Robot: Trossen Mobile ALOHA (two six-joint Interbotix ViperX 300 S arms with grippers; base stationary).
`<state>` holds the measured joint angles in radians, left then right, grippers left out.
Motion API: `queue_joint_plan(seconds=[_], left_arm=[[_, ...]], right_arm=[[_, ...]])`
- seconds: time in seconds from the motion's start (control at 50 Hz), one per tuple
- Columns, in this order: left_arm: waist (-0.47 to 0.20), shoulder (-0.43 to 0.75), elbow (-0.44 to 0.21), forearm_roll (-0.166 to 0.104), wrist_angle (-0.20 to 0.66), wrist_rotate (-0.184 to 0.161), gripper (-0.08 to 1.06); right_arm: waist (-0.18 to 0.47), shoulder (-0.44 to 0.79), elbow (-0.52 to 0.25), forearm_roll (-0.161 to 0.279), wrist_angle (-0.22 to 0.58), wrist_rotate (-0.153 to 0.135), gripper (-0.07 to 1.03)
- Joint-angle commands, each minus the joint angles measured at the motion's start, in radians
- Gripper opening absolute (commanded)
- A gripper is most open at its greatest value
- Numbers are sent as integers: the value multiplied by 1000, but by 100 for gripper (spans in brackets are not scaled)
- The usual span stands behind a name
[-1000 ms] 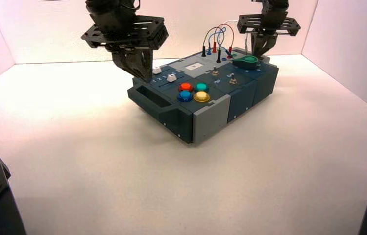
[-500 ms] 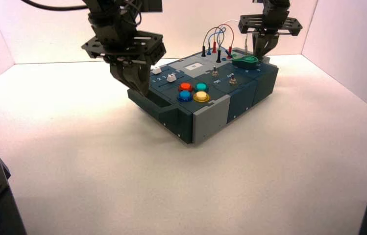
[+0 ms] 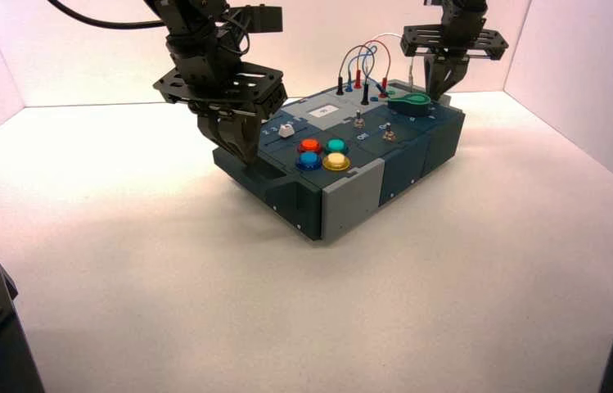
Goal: Insert the blue wire.
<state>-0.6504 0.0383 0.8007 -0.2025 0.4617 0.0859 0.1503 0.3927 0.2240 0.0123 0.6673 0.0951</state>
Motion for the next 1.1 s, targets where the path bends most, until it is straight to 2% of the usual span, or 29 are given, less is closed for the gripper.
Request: queue_joint_plan(seconds=[0.02, 0.28, 0.48, 1.1], left_arm=[[-5, -9, -23, 2, -5, 5, -3], [-17, 28, -28, 2, 3, 17, -3], [-61, 64, -40, 2, 9, 20, -3], [-71, 80, -74, 2, 11, 21, -3]], right_arm=[[5, -37, -8, 3, 0, -3, -2], [5, -29, -18, 3, 5, -6, -2], [5, -25, -21, 2, 28, -11, -2], [5, -58, 80, 0, 72, -17, -2]])
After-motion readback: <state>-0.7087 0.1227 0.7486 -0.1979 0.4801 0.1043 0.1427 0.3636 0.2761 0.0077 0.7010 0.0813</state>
